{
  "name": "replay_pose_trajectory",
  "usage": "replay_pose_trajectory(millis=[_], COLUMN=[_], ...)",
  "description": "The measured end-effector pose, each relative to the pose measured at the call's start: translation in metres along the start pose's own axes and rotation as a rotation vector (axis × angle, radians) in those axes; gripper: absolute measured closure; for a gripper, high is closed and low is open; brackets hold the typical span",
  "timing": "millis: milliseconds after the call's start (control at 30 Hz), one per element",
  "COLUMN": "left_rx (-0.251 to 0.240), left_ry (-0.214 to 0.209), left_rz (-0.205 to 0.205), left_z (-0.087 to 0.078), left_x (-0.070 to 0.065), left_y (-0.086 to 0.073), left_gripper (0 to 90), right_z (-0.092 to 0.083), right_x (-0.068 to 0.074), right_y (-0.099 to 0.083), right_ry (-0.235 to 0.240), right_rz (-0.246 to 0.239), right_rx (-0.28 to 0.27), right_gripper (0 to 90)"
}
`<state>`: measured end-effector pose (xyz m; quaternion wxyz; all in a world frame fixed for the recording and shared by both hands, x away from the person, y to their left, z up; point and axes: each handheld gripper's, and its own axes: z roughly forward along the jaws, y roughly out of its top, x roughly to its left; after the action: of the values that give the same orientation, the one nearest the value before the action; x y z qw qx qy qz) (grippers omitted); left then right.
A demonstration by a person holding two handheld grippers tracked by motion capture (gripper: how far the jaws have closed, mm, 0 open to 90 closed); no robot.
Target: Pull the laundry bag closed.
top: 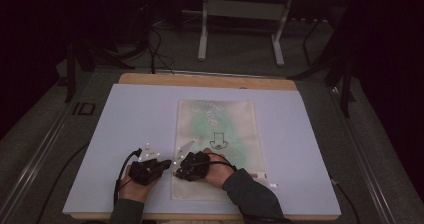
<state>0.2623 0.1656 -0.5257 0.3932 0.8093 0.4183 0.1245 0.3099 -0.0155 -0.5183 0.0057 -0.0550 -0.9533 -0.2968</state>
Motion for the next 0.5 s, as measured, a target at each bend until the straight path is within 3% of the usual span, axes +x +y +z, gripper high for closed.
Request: replay_pose_trajectory(millis=[500], left_rx=[0.027], left_ry=[-0.008], left_rz=[0.017], left_z=[0.0097], left_x=[-0.0049], left_y=[0.002], left_gripper=[88.7], right_z=[0.0002], right_x=[-0.0005], right_y=[-0.0007], right_ry=[0.001], right_rz=[-0.006], right_rx=[-0.004], right_gripper=[81.9])
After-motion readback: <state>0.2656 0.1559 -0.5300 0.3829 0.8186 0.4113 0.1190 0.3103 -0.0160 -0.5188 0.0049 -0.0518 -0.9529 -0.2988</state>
